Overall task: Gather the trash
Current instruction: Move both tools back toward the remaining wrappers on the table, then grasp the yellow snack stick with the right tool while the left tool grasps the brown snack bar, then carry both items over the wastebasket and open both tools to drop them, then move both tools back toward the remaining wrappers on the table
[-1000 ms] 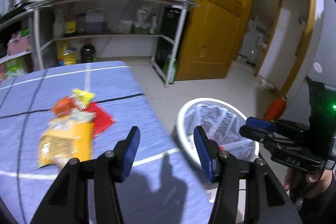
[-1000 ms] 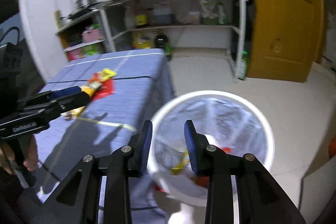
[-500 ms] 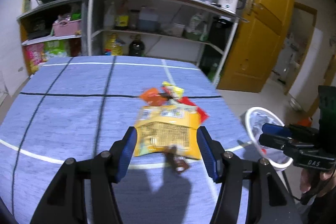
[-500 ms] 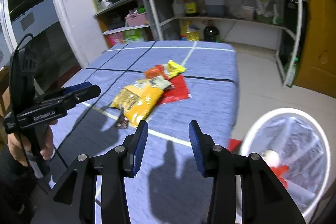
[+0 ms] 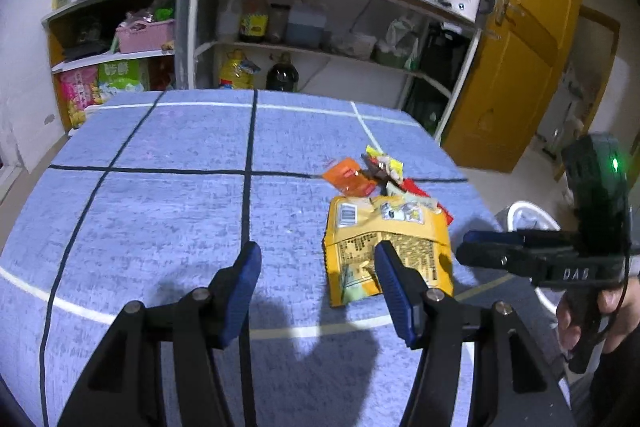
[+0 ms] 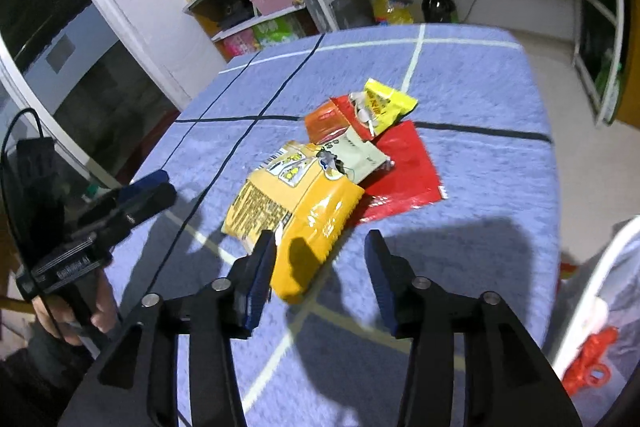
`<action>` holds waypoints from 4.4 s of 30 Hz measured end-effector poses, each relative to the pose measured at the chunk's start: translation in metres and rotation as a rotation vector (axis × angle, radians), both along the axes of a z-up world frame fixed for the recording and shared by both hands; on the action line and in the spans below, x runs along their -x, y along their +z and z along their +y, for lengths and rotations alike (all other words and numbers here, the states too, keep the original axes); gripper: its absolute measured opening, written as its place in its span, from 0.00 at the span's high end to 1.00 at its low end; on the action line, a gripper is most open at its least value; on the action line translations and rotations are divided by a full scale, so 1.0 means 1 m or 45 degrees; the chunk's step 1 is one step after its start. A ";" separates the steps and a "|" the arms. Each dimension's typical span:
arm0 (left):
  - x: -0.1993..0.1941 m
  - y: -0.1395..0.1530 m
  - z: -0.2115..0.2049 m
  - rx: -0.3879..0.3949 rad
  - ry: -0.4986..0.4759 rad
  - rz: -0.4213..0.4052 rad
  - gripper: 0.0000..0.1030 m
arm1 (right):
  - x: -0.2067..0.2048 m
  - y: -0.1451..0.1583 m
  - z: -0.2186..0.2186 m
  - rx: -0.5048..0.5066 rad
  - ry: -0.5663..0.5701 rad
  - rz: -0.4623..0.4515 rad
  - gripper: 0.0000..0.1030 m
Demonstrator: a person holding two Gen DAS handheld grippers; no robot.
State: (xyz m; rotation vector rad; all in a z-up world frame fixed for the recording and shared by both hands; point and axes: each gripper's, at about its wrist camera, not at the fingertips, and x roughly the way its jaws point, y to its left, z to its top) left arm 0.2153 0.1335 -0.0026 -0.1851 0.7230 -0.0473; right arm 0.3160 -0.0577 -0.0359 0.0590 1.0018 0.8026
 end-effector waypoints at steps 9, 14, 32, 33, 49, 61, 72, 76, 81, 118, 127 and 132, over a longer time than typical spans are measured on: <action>-0.020 -0.024 0.001 -0.059 0.012 0.109 0.41 | -0.023 -0.017 0.010 -0.054 -0.008 0.129 0.52; -0.023 -0.032 0.003 -0.018 0.007 0.150 0.41 | -0.027 -0.015 0.011 -0.124 -0.018 0.187 0.56; -0.009 -0.014 -0.028 0.073 -0.079 0.070 0.39 | -0.007 0.043 -0.026 -0.311 -0.070 -0.014 0.93; -0.012 -0.015 -0.036 0.049 -0.096 0.079 0.39 | -0.006 0.045 -0.029 -0.315 -0.074 -0.016 0.93; -0.011 -0.027 -0.061 -0.087 -0.088 0.162 0.81 | 0.018 0.060 -0.088 -0.330 -0.179 -0.059 0.93; 0.017 0.023 -0.119 0.036 -0.232 -0.054 0.81 | 0.056 0.055 -0.138 -0.326 -0.304 -0.101 0.93; -0.008 0.031 -0.198 0.059 -0.399 -0.058 0.81 | 0.072 0.052 -0.212 -0.348 -0.480 -0.124 0.93; -0.018 0.028 -0.227 0.068 -0.448 -0.047 0.81 | 0.077 0.050 -0.238 -0.332 -0.549 -0.141 0.93; -0.031 0.016 -0.267 0.068 -0.505 -0.003 0.81 | 0.078 0.039 -0.271 -0.297 -0.631 -0.140 0.93; -0.041 0.002 -0.296 0.095 -0.518 0.086 0.62 | 0.082 0.026 -0.300 -0.029 -0.813 -0.177 0.80; -0.010 0.023 -0.236 0.074 -0.427 -0.006 0.60 | 0.094 0.058 -0.257 -0.061 -0.705 -0.273 0.80; 0.002 0.023 -0.192 0.045 -0.339 -0.021 0.56 | 0.091 0.061 -0.214 -0.052 -0.597 -0.273 0.80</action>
